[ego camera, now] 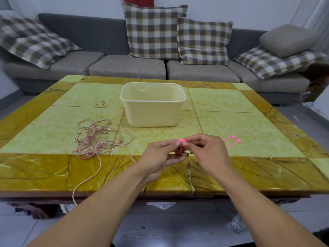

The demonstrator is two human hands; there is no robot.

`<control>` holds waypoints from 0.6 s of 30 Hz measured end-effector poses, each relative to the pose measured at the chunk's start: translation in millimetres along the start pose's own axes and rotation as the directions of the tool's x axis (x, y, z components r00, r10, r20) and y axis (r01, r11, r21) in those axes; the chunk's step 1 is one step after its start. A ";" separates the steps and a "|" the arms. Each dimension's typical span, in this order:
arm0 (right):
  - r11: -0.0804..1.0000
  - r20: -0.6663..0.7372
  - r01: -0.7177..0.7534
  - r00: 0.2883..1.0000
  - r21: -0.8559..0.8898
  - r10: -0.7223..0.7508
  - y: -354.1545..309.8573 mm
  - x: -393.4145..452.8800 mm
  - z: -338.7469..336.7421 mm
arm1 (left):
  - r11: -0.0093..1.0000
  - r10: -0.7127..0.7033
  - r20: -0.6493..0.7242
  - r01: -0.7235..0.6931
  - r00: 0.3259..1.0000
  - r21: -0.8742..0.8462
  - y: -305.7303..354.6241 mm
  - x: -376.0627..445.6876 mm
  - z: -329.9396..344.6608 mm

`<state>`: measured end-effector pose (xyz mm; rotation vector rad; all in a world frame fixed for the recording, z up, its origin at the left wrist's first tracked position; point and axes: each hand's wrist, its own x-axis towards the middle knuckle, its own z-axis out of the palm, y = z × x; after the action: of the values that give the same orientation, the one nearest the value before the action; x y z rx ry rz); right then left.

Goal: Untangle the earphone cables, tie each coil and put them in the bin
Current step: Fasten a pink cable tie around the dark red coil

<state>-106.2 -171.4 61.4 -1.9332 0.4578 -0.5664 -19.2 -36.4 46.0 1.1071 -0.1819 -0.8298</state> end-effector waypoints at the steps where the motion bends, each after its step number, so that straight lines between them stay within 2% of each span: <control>1: 0.999 -0.024 0.003 1.000 -0.035 -0.004 -0.8 -1.6 1.7 | 1.000 0.022 -0.026 -0.022 0.999 -0.004 -2.3 0.7 1.0; 5: 0.996 -0.126 0.003 0.992 -0.092 -0.015 -3.1 -4.5 6.8 | 0.993 0.115 -0.081 -0.114 0.990 0.015 -11.6 3.7 6.3; 11: 0.996 -0.173 -0.006 0.985 -0.089 -0.009 0.1 -2.8 10.0 | 0.992 0.118 -0.118 -0.113 0.986 0.047 -16.3 4.9 10.2; 14: 0.996 -0.144 -0.017 0.990 -0.083 0.005 2.6 -1.5 10.5 | 0.994 0.108 -0.123 -0.103 0.986 0.047 -16.7 4.8 10.3; 18: 0.999 -0.041 -0.037 0.998 0.033 0.039 1.2 0.7 4.7 | 0.991 0.110 -0.091 -0.103 0.990 0.086 -11.4 2.7 5.2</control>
<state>-103.0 -168.8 58.7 -1.8807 0.5080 -0.5871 -25.7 -44.2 38.1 1.2002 -0.1947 -0.6778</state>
